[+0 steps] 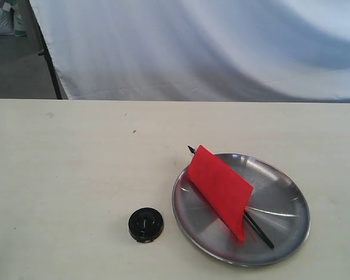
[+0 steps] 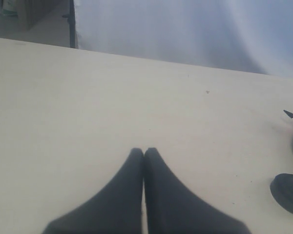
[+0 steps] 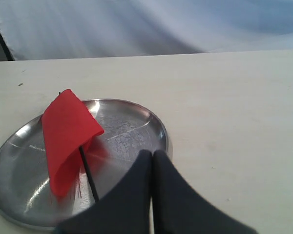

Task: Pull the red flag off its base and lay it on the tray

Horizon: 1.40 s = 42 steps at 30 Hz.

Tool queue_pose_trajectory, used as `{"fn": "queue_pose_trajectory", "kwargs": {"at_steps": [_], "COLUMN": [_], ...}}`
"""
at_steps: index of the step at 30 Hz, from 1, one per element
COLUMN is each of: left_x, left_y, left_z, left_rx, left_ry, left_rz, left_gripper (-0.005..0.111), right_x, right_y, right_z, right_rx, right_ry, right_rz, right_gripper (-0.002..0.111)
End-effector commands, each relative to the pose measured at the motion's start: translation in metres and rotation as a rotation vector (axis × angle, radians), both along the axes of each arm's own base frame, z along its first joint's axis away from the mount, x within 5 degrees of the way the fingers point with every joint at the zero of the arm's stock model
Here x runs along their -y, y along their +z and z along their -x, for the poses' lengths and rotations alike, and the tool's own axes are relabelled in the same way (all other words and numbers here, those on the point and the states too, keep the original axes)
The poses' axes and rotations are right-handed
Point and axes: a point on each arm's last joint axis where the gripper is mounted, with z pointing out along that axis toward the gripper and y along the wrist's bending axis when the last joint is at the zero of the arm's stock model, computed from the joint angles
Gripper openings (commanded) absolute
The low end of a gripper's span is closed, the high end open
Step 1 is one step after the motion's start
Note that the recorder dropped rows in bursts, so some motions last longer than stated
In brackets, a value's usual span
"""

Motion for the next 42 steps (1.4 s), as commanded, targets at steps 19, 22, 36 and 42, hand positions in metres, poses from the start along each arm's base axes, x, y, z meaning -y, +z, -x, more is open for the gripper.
{"fn": "queue_pose_trajectory", "kwargs": {"at_steps": [19,22,36,42], "left_x": [-0.0001,-0.0001,-0.0001,-0.0001], "left_y": [-0.0007,-0.0007,-0.0007,-0.0007], "left_z": [0.0001,0.0001,0.0001,0.0001], "left_rx": [0.0,0.0,0.0,0.0], "left_ry": [0.0,0.0,0.0,0.0], "left_rz": [-0.009,-0.009,-0.009,-0.009], "left_gripper": [0.0,0.0,0.0,0.0], "right_x": [0.003,0.0037,0.0035,0.0031], "right_y": [-0.0003,-0.0003,-0.0003,-0.0003], "right_z": [-0.0003,-0.0005,-0.0004,-0.0003], "right_rx": [0.007,0.007,0.007,0.007], "right_ry": [-0.054,-0.068,-0.064,-0.057], "right_rz": [0.001,0.001,0.001,0.001], "right_gripper": [0.0,0.0,0.0,0.0]}}
